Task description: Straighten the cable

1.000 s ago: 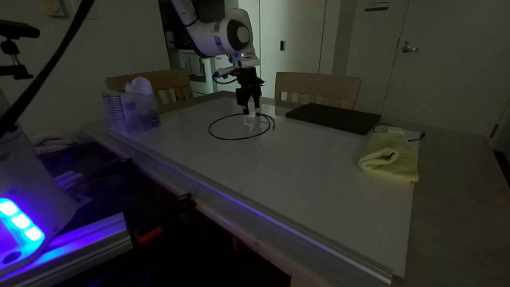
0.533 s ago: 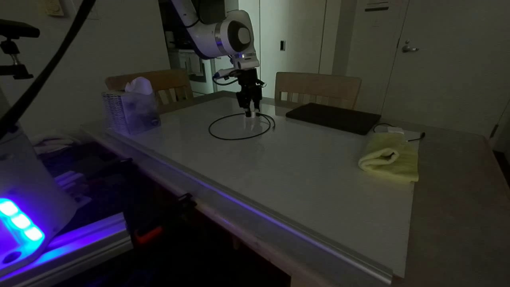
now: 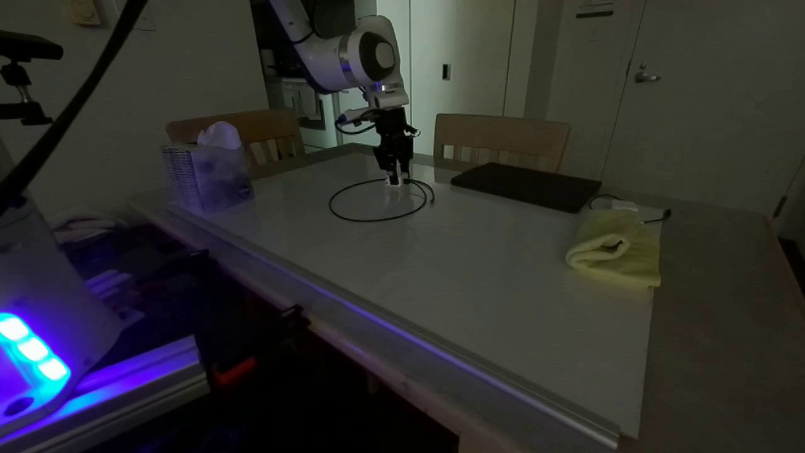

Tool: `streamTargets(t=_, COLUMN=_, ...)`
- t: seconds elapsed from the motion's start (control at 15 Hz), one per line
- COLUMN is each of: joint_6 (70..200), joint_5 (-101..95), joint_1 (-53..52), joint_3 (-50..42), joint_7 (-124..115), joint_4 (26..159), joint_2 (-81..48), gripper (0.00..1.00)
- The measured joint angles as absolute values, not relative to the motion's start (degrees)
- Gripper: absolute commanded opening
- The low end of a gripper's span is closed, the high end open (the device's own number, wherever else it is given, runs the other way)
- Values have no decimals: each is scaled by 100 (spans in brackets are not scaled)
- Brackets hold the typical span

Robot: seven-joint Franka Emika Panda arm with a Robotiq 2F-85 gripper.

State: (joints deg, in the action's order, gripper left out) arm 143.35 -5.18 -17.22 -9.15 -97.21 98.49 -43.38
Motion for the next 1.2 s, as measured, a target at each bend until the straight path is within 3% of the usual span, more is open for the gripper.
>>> streamTargets(t=0.07, joint_6=14265, joint_5=-620, joint_1=-1793, joint_3=-999, joint_7=-9880, joint_4=9849, joint_2=-4326, gripper=26)
streamTargets(t=0.13, joint_6=14154, joint_5=-766, joint_1=-1897, joint_3=-1133, joint_7=-10120, joint_4=9849, joint_2=-4304, gripper=51)
streamTargets(t=0.33, joint_6=13895, joint_5=-1012, joint_1=-2058, joint_3=-1355, joint_7=-10397, joint_4=9851, joint_2=-4208, gripper=51)
streamTargets(t=0.4, joint_6=13888, joint_5=-1019, joint_1=-2062, joint_3=-1367, joint_7=-10400, joint_4=9851, joint_2=-4201, gripper=26)
streamTargets(t=1.2, joint_6=13742, joint_5=-1485, joint_1=-2070, joint_3=-2066, joint_7=-12808, joint_4=9967, joint_2=-4141, gripper=26)
